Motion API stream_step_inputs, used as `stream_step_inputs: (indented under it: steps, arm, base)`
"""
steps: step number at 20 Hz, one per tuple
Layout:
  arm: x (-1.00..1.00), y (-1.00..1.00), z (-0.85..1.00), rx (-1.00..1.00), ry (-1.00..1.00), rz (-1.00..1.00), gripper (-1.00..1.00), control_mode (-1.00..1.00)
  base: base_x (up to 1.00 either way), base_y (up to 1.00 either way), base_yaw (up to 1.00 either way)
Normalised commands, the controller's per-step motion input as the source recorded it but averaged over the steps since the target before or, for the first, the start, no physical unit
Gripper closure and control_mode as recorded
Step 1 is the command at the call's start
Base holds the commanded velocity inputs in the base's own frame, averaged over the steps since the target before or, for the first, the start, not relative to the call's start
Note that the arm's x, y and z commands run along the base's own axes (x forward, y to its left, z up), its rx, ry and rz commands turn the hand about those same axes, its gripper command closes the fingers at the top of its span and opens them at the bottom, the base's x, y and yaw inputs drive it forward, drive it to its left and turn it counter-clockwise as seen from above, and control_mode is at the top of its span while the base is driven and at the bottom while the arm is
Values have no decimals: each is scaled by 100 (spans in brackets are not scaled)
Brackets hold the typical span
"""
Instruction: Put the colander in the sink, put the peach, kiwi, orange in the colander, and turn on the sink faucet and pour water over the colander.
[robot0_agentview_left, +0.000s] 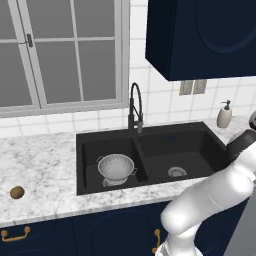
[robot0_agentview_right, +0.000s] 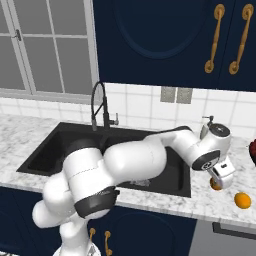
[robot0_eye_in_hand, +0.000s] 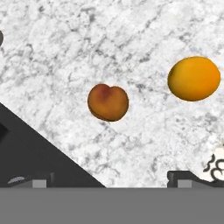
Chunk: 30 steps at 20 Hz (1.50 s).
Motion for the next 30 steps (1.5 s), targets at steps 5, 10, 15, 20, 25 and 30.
stream_step_inputs:
  steps: [5,10,15,20,25,30]
  arm:
    - [2,8,-31,-2,0,-9,-100,-100]
    - [10,3,-28,0,0,-6,-100,-100]
    - [16,0,-25,0,0,-5,-100,-100]
    - [15,-2,-20,0,5,-3,-100,-100]
    - [5,-13,-5,0,13,-1,-100,-100]
    - [10,-19,-6,0,10,0,-100,-100]
  base:
    - [0,0,0]
    - [0,0,0]
    - [0,0,0]
    - [0,0,0]
    - [0,0,0]
    - [0,0,0]
